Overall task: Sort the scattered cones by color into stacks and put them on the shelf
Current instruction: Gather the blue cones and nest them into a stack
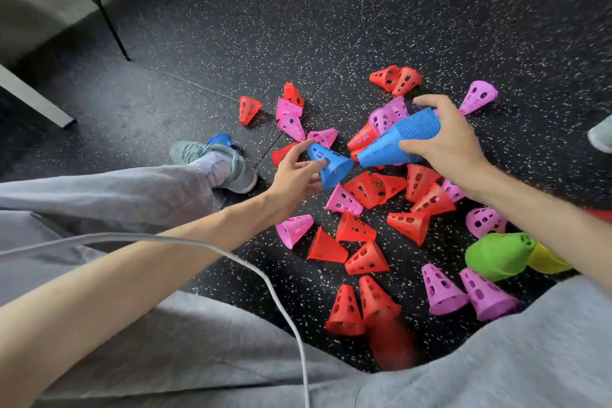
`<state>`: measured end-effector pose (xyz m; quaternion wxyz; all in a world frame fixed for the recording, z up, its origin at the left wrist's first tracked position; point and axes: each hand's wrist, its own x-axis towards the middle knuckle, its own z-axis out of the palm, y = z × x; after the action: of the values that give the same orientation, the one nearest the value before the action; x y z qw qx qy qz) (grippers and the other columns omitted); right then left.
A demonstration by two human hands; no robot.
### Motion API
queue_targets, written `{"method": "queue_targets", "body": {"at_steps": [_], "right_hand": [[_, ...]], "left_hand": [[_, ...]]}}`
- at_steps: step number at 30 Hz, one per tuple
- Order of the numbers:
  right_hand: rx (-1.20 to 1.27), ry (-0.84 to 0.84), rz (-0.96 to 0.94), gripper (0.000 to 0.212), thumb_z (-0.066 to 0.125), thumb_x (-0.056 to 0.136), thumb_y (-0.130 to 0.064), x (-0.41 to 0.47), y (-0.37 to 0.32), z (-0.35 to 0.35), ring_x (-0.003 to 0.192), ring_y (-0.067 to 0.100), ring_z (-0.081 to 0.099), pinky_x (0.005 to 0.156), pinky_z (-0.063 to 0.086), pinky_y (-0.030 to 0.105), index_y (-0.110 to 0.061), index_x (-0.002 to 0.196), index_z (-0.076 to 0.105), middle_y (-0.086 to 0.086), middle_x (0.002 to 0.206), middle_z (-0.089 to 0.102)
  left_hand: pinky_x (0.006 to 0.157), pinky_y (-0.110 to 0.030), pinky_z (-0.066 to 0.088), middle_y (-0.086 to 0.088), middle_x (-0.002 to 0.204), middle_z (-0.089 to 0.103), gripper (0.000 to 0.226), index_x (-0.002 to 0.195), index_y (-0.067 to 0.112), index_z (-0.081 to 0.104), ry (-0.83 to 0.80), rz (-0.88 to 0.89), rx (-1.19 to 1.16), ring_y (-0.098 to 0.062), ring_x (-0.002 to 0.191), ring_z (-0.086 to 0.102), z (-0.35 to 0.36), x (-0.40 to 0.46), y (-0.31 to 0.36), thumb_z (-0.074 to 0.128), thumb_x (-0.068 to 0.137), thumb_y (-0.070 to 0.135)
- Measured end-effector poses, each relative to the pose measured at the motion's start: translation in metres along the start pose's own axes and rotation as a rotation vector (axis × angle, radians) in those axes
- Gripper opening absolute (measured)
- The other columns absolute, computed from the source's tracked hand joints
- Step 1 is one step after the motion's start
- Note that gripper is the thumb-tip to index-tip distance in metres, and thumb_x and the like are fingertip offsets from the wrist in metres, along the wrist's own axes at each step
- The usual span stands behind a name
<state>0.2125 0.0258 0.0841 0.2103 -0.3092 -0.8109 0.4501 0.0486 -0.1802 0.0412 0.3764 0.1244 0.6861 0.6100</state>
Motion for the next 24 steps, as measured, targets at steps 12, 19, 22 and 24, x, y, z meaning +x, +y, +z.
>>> {"method": "queue_targets", "body": {"at_steps": [12,19,22,24], "right_hand": [[0.254,0.111,0.100,0.067,0.080,0.083,-0.013,0.026,0.013,0.008,0.113,0.000,0.058,0.100,0.048,0.022,-0.029,0.140,0.048,-0.012,0.130,0.056],[0.279,-0.025,0.099,0.061,0.073,0.093,-0.017,0.033,0.013,0.022,0.124,0.001,0.054,0.115,0.042,0.039,-0.035,0.143,0.044,-0.010,0.143,0.052],[0.213,-0.023,0.107,0.069,0.079,0.083,-0.026,0.038,0.008,0.029,0.132,0.008,0.050,0.117,0.039,0.044,-0.041,0.141,0.044,-0.009,0.141,0.053],[0.189,-0.008,0.101,0.071,0.078,0.077,-0.034,0.041,0.002,0.035,0.131,0.018,0.054,0.114,0.041,0.050,-0.045,0.138,0.044,-0.002,0.137,0.058]], "left_hand": [[0.085,-0.033,0.062,-0.015,0.113,0.061,0.040,0.132,0.014,0.052,-0.134,0.210,0.129,-0.019,0.089,0.068,0.059,0.043,0.025,0.070,0.097,0.014],[0.077,-0.047,0.061,-0.008,0.101,0.069,0.037,0.112,0.028,0.063,-0.034,0.391,0.400,-0.023,0.078,0.070,0.042,0.066,0.016,0.084,0.082,0.030],[0.080,-0.046,0.057,-0.001,0.100,0.069,0.037,0.107,0.032,0.061,-0.033,0.434,0.483,-0.023,0.086,0.067,0.032,0.073,0.014,0.086,0.079,0.031],[0.082,-0.043,0.055,0.002,0.101,0.069,0.038,0.108,0.030,0.062,-0.048,0.451,0.520,-0.022,0.089,0.066,0.024,0.077,0.017,0.086,0.079,0.032]]}}
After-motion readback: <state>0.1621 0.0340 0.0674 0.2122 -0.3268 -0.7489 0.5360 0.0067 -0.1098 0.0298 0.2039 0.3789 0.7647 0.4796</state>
